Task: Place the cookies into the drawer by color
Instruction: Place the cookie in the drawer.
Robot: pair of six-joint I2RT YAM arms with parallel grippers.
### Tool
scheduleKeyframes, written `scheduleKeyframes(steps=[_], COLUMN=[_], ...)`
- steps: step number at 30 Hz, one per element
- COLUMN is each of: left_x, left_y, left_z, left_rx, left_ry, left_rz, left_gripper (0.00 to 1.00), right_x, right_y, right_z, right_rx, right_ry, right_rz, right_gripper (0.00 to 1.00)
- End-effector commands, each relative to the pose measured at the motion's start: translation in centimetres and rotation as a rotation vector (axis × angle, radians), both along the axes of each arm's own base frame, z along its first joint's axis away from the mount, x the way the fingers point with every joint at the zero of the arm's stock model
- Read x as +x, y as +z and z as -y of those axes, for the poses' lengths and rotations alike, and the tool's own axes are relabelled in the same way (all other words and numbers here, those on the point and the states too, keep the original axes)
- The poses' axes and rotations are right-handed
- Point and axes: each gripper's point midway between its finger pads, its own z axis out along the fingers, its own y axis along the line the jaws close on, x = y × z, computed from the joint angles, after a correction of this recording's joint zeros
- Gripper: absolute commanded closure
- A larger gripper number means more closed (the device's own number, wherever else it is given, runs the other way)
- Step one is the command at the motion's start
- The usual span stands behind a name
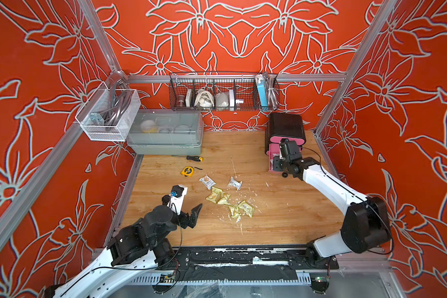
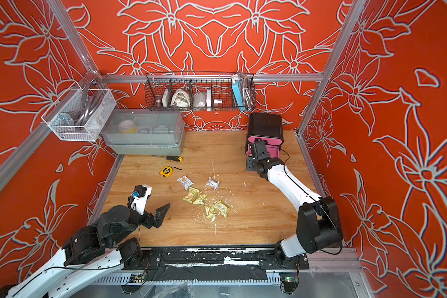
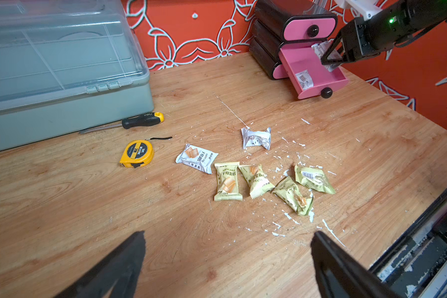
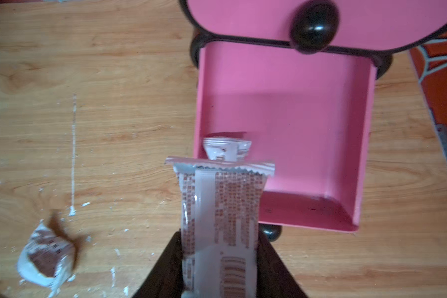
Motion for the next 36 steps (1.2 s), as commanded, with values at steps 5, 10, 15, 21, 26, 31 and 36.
scheduleKeyframes(steps=[5, 10, 15, 21, 26, 31, 36], left_x=[0.0, 0.0, 0.0, 0.1, 0.1, 0.1, 0.1], left_y=[1.1, 1.1, 1.1, 0.9, 0.9, 0.9, 1.0], left_z=[0.1, 0.1, 0.1, 0.1, 0.1, 0.1, 0.2], left_rx=[-0.025, -0.025, -0.023, -0.016, -0.015, -0.014, -0.016], left_ry=[-0.007, -0.006, -0.005, -0.004, -0.004, -0.004, -0.005], left_rz=[0.03, 0.03, 0.029, 0.024, 0.023, 0.021, 0.026], left_gripper=[0.01, 0.01, 0.01, 0.01, 0.01, 0.01, 0.01], right_x=[2.6, 3.7, 4.4, 4.8, 4.6, 3.8, 1.7], right_y=[-2.6, -3.8, -5.4, -6.4, -4.8, -0.9, 3.8], right_z=[3.0, 4.6, 5.4, 5.4, 5.2, 4.9, 0.6], right_rx=[-0.065, -0.092, -0.104, -0.086, -0.055, -0.016, 0.211], right_ry=[-0.016, -0.048, -0.052, -0.063, -0.069, -0.069, 0.021], right_rz=[-0.092, -0.111, -0.145, -0.148, -0.116, -0.048, 0.039], right_gripper=[0.62, 0.62, 0.61, 0.56, 0.48, 0.46, 0.47])
